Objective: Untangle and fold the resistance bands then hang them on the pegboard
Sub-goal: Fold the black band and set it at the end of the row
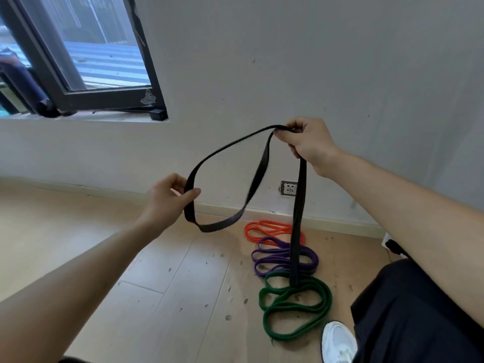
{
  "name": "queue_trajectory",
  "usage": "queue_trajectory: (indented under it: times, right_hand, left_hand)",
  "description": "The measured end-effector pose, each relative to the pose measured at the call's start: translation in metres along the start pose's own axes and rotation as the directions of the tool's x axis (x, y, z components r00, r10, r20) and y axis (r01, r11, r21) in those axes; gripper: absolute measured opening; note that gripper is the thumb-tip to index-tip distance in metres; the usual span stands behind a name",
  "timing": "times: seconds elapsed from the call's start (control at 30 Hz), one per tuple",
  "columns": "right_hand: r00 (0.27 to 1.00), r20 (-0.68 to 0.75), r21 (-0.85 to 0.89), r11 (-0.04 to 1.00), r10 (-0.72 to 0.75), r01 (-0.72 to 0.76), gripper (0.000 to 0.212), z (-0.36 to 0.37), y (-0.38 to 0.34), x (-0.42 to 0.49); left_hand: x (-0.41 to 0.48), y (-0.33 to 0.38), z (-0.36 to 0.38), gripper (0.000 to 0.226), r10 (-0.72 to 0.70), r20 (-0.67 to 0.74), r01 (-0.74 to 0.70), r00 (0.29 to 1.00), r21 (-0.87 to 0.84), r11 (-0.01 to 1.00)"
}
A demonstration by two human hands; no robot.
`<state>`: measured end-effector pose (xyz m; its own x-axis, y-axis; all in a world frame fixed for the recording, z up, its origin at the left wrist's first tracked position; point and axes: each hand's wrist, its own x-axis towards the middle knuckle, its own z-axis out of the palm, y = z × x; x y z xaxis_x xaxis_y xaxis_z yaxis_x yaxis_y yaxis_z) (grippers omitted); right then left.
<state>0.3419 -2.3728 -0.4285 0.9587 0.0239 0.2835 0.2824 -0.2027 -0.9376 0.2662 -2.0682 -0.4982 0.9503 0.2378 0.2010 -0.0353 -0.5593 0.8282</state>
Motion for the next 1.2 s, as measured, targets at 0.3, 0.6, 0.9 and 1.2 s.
queue_trajectory:
  times: [0.3,0.6,0.9,1.2]
  right_hand:
    - [0.897,0.426,-0.181,0.983,0.116,-0.040,0.019,-0.014,0.005,0.000]
    - [0.871,0.465,0.034,0.980,0.157,-0.195,0.025,-0.015,0.002,-0.003]
    - [0.957,0.241,0.049,0.983,0.162,-0.179,0.034,-0.013,0.013,0.005]
    - [0.980,0.050,0.078,0.978,0.191,-0.195,0.023,-0.023,0.017,0.013]
  left_hand:
    - [0.005,-0.020,-0.024,0.007,-0.066,0.155,0.051,0.986,0.096,0.994]
    - [0.005,-0.029,-0.035,0.013,-0.089,0.408,0.039,0.909,0.130,0.991]
    - [0.005,-0.021,-0.040,0.039,-0.117,0.438,0.128,0.891,0.005,0.992]
    - [0.008,-0.041,-0.057,0.066,-0.131,0.409,0.081,0.903,0.137,0.987]
